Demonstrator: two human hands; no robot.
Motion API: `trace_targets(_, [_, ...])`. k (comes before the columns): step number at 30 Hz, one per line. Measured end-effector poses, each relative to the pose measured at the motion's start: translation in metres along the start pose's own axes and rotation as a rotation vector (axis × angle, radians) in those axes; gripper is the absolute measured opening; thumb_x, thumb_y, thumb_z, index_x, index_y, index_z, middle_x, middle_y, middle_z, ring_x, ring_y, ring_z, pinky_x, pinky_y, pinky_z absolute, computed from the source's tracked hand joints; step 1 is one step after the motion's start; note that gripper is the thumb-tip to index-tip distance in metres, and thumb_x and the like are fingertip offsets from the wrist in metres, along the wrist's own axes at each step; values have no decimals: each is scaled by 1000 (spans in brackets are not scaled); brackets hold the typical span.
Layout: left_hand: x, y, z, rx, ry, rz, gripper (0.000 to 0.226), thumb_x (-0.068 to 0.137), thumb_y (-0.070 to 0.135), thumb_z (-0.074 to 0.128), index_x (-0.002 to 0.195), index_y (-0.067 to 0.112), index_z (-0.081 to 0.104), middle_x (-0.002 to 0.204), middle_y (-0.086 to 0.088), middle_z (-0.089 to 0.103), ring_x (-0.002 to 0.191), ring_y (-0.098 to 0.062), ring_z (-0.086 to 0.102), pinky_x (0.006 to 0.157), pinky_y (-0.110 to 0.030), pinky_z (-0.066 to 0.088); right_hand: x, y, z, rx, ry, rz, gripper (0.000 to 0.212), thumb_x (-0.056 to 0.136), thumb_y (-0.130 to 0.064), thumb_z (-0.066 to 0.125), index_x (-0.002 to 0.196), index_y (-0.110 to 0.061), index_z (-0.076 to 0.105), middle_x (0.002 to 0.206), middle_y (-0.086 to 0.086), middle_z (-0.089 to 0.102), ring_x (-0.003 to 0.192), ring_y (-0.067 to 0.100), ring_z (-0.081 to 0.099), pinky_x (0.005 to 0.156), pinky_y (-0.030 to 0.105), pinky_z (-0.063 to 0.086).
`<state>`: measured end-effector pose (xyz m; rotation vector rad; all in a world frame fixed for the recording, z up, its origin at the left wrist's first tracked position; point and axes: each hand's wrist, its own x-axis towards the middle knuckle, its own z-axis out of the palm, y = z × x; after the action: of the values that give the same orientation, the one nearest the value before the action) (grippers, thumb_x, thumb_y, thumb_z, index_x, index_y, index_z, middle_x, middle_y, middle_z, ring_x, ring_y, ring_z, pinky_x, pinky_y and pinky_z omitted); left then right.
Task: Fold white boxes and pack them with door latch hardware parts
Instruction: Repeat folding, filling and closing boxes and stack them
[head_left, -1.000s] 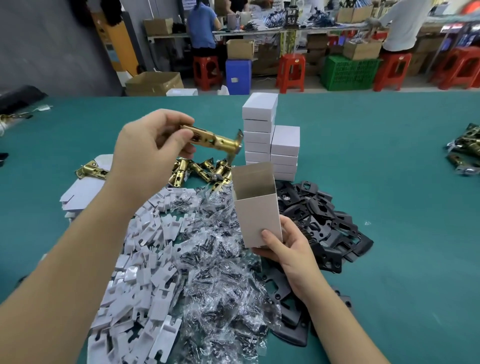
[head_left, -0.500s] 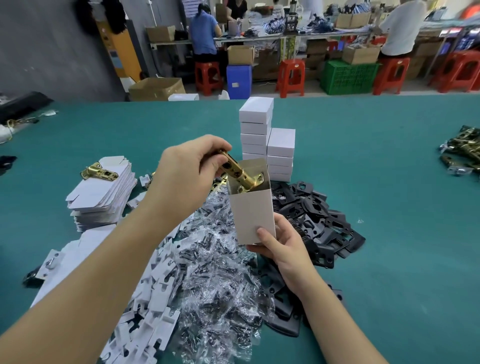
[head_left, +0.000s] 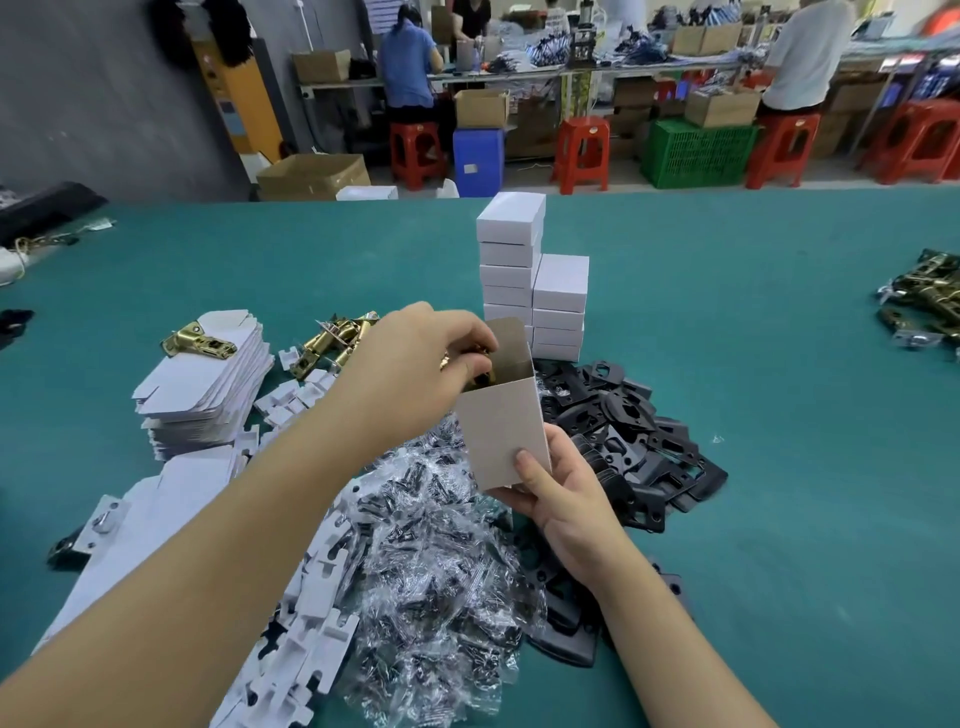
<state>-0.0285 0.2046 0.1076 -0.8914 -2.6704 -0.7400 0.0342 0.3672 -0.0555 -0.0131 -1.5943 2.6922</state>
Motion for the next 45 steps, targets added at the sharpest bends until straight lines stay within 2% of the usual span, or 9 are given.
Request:
trace_targets(9, [5, -2, 15, 96, -60, 76, 13, 100, 30, 61, 106, 31, 73, 82, 20, 58, 89, -11, 42, 96, -38, 33, 1, 0, -3, 117, 2, 19, 53, 86, -26, 75, 134, -14, 56, 126, 11, 71, 118, 29, 68, 92, 40, 59])
trace_targets(15, [1, -17, 10, 286, -97, 137, 21, 99, 20, 58, 99, 26, 78, 94, 9, 71, 88, -17, 42, 83, -38, 36, 3, 3, -4, 6, 64, -2, 46, 86, -22, 72, 128, -15, 58, 121, 11, 71, 113, 26, 70, 90, 38, 60])
trace_targets(19, [-8, -30, 0, -5, 58, 76, 16, 96, 11, 65, 95, 20, 78, 88, 12, 67, 82, -9, 52, 76, -26, 40, 3, 4, -4, -24, 69, -10, 47, 84, -22, 73, 128, -15, 59, 119, 8, 72, 112, 24, 70, 88, 35, 60])
trace_targets(22, [-14, -51, -9, -123, 173, -135, 17, 98, 18, 62, 89, 26, 74, 68, 15, 66, 55, -1, 52, 52, -13, 36, 3, 6, -5, -43, 76, -8, 45, 84, -23, 76, 126, -19, 62, 121, 11, 71, 112, 25, 70, 89, 35, 60])
trace_targets(25, [-23, -83, -14, 50, -23, -334, 20, 100, 33, 58, 88, 26, 71, 68, 12, 68, 46, 0, 50, 47, -24, 39, 4, 7, -5, -55, 80, -7, 38, 85, -22, 78, 122, -24, 67, 121, 11, 71, 111, 25, 70, 90, 37, 60])
trace_targets(30, [-50, -128, 5, 468, -422, -499, 20, 101, 42, 56, 101, 27, 69, 89, 7, 70, 75, -11, 64, 76, -35, 60, 3, 9, -3, -83, 86, -4, 38, 82, -23, 76, 119, -28, 69, 120, 9, 72, 112, 25, 69, 91, 39, 61])
trace_targets(37, [-68, -152, 30, 474, -391, -529, 10, 98, 24, 59, 104, 31, 64, 106, 6, 67, 78, -12, 61, 68, -32, 56, 3, 10, -2, -103, 66, -10, 34, 87, -20, 78, 118, -32, 71, 121, 8, 71, 114, 26, 69, 88, 39, 61])
trace_targets(41, [-66, -162, 36, 527, -385, -438, 59, 90, 2, 53, 136, 40, 52, 122, 1, 47, 70, -10, 45, 48, -27, 36, 3, 10, -2, -119, 70, -6, 39, 80, -29, 81, 118, -34, 71, 122, 7, 71, 115, 27, 69, 90, 42, 61])
trace_targets(45, [-60, -167, 40, 528, -395, -446, 52, 93, 6, 56, 129, 43, 62, 118, 4, 45, 87, -16, 55, 59, -31, 52, 3, 10, -2, -111, 64, -1, 42, 78, -31, 82, 119, -35, 71, 123, 7, 71, 117, 28, 68, 92, 44, 61])
